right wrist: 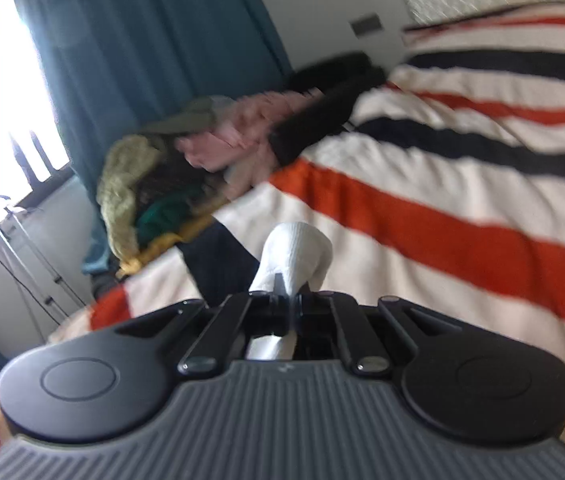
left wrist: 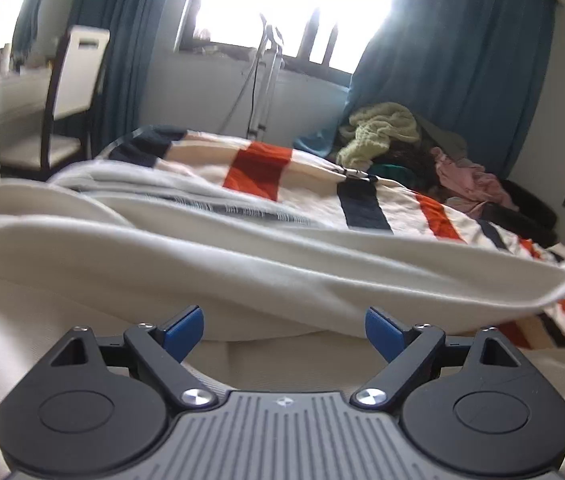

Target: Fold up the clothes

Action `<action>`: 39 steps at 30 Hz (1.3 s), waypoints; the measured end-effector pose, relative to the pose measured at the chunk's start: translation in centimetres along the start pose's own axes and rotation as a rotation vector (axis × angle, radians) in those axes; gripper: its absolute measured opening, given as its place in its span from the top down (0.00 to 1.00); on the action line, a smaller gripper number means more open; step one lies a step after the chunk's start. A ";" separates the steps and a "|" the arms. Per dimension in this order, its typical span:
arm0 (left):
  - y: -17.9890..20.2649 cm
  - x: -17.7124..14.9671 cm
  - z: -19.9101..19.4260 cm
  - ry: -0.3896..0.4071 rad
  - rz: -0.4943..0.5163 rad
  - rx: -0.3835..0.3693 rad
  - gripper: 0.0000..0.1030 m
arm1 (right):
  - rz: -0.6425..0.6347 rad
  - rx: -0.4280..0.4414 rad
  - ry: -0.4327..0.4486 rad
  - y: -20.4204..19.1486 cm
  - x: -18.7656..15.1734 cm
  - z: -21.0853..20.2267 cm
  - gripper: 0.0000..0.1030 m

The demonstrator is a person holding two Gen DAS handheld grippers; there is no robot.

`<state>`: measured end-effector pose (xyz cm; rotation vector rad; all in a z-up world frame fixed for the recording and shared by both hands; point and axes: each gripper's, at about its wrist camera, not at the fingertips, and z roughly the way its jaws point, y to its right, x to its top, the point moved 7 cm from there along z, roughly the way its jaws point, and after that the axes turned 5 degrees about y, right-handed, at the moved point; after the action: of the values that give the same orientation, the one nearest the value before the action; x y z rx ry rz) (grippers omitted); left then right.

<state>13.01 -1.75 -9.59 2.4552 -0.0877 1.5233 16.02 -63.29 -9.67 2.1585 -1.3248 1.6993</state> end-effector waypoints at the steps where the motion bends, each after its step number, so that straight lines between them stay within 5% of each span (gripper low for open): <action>1: 0.6 -0.1 -0.3 0.001 0.020 -0.013 0.13 | 0.002 -0.007 -0.006 0.9 -0.9 -0.5 0.94; 7: 3.4 -0.6 -1.4 0.019 0.126 -0.045 0.12 | 0.025 -0.022 -0.005 4.4 -2.4 -2.6 0.94; 16: 2.5 -0.7 -2.7 0.001 0.068 -0.049 0.12 | -0.011 -0.051 -0.098 7.4 -6.3 -2.2 0.94; 20: 3.0 -0.6 -3.7 0.021 0.091 -0.024 0.12 | -0.097 -0.060 -0.111 6.2 -6.0 -3.7 0.74; 21: 3.2 -0.5 -4.1 0.030 0.104 -0.021 0.12 | -0.125 -0.050 -0.100 5.8 -5.8 -4.5 0.55; 22: 3.5 -0.4 -4.5 0.039 0.118 -0.018 0.12 | -0.147 -0.038 -0.086 5.5 -5.6 -5.3 0.32; 24: 4.0 -0.2 -5.4 0.054 0.133 -0.013 0.12 | -0.167 0.010 -0.041 4.5 -5.1 -7.6 0.20; 34: 6.4 0.2 -10.6 0.124 0.179 -0.026 0.12 | -0.396 0.322 -0.033 -5.0 -4.2 -21.0 0.21; 39: 6.9 0.3 -13.0 0.146 0.165 -0.023 0.12 | -0.519 0.441 -0.054 -9.0 -6.7 -28.4 0.21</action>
<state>0.51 -5.23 -2.57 2.3606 -0.2857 1.7543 0.75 -38.45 -0.76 2.4851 -0.3413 1.8226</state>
